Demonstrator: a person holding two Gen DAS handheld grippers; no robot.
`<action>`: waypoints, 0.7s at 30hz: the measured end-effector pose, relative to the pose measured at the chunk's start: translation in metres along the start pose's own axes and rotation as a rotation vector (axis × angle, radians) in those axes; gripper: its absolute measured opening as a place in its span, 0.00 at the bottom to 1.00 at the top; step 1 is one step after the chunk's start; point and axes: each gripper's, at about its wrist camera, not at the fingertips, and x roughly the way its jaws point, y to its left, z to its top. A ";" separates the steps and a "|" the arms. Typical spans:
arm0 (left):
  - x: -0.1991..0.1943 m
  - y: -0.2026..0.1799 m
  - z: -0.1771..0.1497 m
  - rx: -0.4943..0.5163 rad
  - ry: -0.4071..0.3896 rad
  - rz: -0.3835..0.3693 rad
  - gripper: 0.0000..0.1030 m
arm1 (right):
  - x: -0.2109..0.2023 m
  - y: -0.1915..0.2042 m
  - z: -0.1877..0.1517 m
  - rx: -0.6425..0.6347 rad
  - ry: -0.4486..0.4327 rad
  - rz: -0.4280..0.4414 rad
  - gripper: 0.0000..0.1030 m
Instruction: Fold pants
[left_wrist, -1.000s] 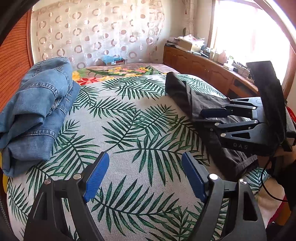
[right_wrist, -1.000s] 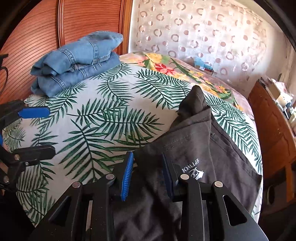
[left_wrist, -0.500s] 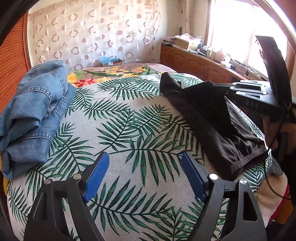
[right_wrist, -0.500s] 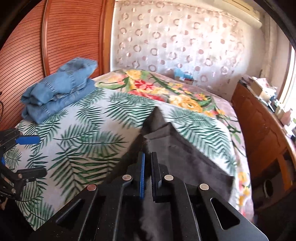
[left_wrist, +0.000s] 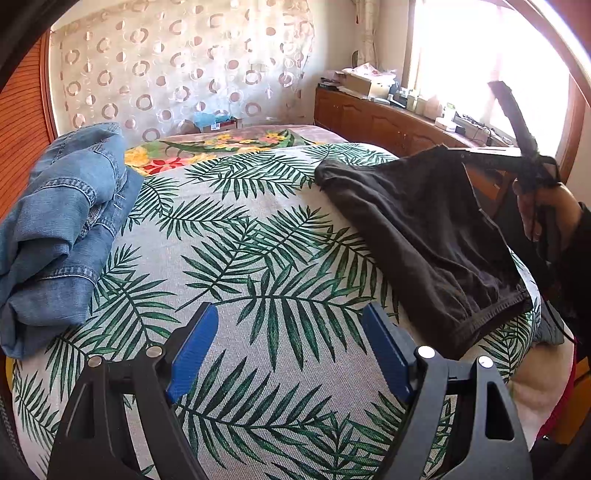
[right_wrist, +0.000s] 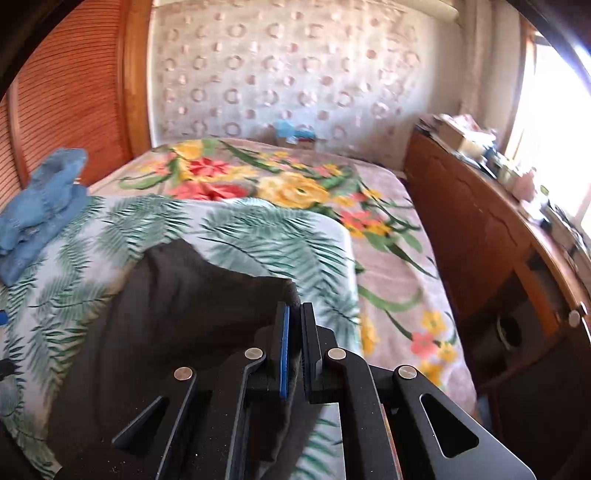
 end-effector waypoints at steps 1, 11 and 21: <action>0.000 0.000 0.000 0.000 0.000 0.000 0.79 | 0.005 -0.003 -0.002 0.007 0.012 -0.008 0.05; 0.002 -0.009 0.000 0.018 0.009 -0.008 0.79 | 0.017 -0.019 -0.002 0.075 0.063 -0.019 0.25; 0.008 -0.024 -0.001 0.046 0.025 -0.023 0.79 | 0.031 -0.027 -0.015 0.095 0.104 0.072 0.25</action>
